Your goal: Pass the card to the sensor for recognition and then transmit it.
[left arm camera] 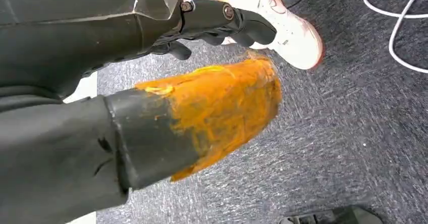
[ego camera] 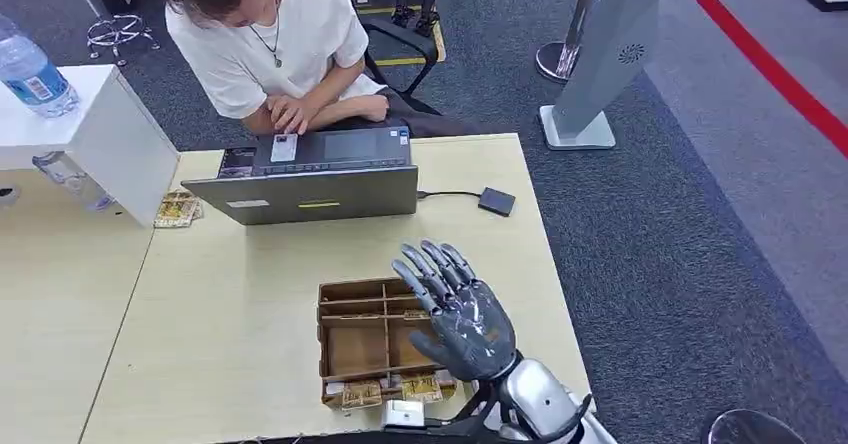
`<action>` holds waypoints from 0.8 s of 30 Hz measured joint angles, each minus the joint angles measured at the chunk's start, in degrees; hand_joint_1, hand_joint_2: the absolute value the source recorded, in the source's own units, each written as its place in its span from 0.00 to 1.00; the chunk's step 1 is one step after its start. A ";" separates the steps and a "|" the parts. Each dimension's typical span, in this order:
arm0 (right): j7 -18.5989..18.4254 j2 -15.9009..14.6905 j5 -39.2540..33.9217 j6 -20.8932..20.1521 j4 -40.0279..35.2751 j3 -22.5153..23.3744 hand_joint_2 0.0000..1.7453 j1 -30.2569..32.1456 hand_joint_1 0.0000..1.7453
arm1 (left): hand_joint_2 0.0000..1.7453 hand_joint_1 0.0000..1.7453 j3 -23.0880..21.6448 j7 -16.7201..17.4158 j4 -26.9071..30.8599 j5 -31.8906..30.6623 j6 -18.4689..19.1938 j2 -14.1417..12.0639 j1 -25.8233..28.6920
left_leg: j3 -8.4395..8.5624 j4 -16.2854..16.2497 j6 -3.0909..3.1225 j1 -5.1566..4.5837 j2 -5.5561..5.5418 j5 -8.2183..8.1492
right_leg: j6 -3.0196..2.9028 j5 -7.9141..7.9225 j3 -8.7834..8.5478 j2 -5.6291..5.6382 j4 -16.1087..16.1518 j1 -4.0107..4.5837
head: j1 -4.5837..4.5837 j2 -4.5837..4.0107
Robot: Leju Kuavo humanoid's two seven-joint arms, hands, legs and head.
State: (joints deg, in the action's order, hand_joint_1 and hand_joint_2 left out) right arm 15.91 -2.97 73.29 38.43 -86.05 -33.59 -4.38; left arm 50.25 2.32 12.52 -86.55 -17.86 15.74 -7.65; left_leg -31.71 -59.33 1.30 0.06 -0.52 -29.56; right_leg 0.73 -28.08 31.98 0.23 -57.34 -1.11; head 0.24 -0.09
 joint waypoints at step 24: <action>-6.08 -3.06 -1.57 -7.50 3.67 -5.40 1.00 -3.28 0.00 | 0.00 0.00 -0.31 -0.46 0.00 -0.28 0.53 0.63 -0.50 | -0.01 0.00 0.00 0.00 0.00 0.00 | 0.00 0.00 0.00 0.00 0.00 0.00 | 0.00 0.00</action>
State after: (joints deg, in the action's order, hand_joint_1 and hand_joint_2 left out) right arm 9.84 -6.03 71.71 30.93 -82.38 -38.99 -7.65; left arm 49.94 1.86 12.52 -86.84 -17.33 16.37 -8.15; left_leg -31.72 -59.33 1.30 0.06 -0.52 -29.56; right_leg 0.73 -28.08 31.98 0.22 -57.34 -1.11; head 0.24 -0.09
